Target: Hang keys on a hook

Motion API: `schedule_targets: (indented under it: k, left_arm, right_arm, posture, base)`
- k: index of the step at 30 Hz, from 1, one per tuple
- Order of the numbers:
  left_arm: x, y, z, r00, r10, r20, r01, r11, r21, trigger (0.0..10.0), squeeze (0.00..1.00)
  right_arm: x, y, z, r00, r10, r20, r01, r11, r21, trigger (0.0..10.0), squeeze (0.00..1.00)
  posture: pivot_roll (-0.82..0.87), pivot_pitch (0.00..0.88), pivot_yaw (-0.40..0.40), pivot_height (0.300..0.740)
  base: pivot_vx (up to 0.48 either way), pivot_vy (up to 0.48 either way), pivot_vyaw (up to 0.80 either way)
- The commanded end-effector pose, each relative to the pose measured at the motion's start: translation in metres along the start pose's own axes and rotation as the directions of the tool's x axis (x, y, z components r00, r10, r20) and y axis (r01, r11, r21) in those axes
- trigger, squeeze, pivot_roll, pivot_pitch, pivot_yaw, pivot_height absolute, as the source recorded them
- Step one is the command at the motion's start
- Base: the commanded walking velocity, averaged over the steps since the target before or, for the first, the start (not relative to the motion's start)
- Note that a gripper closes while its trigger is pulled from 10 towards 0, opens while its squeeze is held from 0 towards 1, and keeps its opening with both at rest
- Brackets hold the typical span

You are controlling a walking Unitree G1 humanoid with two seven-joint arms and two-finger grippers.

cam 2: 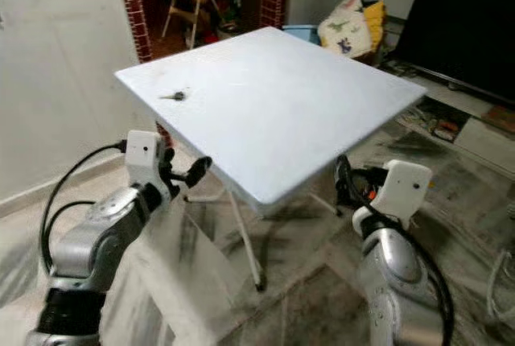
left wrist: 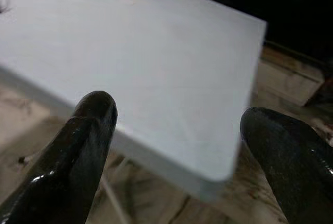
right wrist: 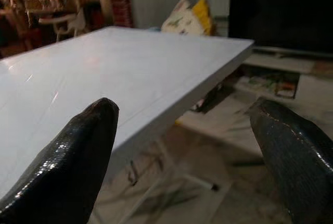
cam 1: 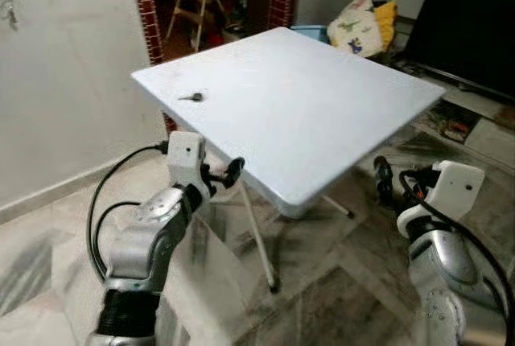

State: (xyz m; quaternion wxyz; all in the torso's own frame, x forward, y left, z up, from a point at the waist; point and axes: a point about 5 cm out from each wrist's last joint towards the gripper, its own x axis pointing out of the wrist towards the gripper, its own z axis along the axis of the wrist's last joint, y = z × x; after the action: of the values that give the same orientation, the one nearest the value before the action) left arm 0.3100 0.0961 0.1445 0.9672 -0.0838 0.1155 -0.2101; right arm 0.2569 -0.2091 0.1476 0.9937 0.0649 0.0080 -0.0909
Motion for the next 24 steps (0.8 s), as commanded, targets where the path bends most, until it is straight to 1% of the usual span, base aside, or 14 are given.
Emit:
schedule_targets:
  k: [1, 5, 6, 14, 24]
  left_arm:
    - [-0.002, 0.011, 0.006, 0.999, 0.042, 0.020, -0.042, 0.999, 0.010, 10.0, 0.00]
    - [-0.001, 0.011, 0.008, 0.999, 0.047, 0.025, -0.047, 0.999, 0.008, 10.0, 0.00]
    - [-0.001, 0.012, 0.008, 0.998, 0.050, 0.029, -0.050, 0.999, 0.005, 10.0, 0.00]
    - [0.004, 0.013, 0.009, 0.997, 0.070, 0.039, -0.070, 0.998, -0.002, 10.0, 0.00]
    - [0.010, 0.007, 0.008, 0.993, 0.090, 0.075, -0.091, 0.996, 0.014, 10.0, 0.00]
  right_arm:
    - [0.001, 0.005, 0.002, 1.000, 0.009, 0.010, -0.009, 1.000, 0.012, 10.0, 0.00]
    - [0.001, 0.006, 0.002, 1.000, 0.009, 0.006, -0.009, 1.000, 0.012, 10.0, 0.00]
    - [0.001, 0.006, 0.001, 1.000, 0.010, 0.004, -0.010, 1.000, 0.012, 10.0, 0.00]
    - [0.001, 0.006, 0.001, 1.000, 0.012, 0.004, -0.012, 1.000, 0.019, 10.0, 0.00]
    - [0.001, 0.005, 0.004, 1.000, 0.010, 0.008, -0.011, 1.000, 0.017, 10.0, 0.00]
  posture:
    - [0.08, 0.000, -0.014, 0.740]
    - [0.08, 0.000, -0.014, 0.740]
    - [0.08, 0.000, -0.014, 0.740]
    - [0.06, 0.000, -0.015, 0.740]
    - [0.04, 0.000, -0.023, 0.740]
  base:
    - [0.000, 0.000, 0.00]
    - [0.000, 0.000, 0.00]
    - [0.000, 0.000, -0.63]
    - [0.000, 0.000, -0.80]
    - [0.000, 0.000, -0.80]
